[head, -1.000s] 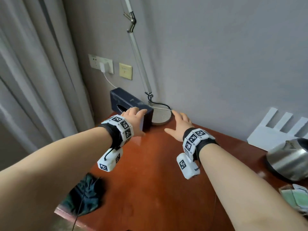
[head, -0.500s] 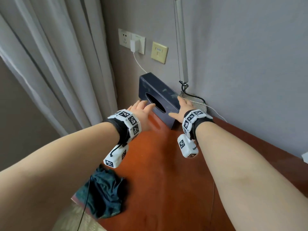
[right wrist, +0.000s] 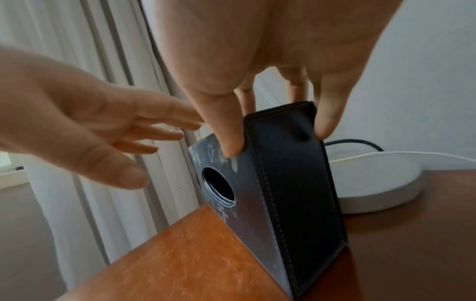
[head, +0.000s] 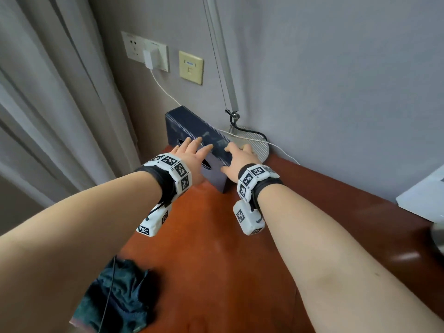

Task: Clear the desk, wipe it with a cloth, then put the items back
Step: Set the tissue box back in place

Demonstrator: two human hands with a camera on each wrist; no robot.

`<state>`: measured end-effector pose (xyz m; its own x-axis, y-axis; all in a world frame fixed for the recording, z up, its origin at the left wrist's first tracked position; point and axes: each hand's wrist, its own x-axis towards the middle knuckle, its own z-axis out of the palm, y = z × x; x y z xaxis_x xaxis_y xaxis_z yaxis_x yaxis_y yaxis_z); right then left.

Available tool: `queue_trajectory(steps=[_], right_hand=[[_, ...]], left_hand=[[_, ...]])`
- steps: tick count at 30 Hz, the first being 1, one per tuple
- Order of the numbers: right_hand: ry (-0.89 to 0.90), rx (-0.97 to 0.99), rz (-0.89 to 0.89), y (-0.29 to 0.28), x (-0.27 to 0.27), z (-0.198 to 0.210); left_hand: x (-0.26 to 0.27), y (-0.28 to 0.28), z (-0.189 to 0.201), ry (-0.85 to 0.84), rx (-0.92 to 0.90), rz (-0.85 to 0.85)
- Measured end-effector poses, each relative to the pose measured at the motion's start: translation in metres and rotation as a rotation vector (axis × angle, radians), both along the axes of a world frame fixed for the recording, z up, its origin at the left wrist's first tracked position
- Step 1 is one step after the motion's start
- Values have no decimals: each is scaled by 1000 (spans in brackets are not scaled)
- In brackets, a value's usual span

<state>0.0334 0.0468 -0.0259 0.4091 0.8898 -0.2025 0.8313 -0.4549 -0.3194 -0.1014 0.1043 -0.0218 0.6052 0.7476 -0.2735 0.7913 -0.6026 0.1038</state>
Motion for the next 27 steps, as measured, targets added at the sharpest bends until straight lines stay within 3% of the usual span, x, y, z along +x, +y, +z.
queue_trajectory(steps=[8,13,27], right_hand=[[-52,-130,5,-89,45,10],[-76,-191,-107,-142,77,13],[-91,-146,-372,-272,167,0]], left_hand=[[37,-14,-3,135,60,-140],[69,-38,4,179,65,-294],[164,-119,-9,53,67,-544]])
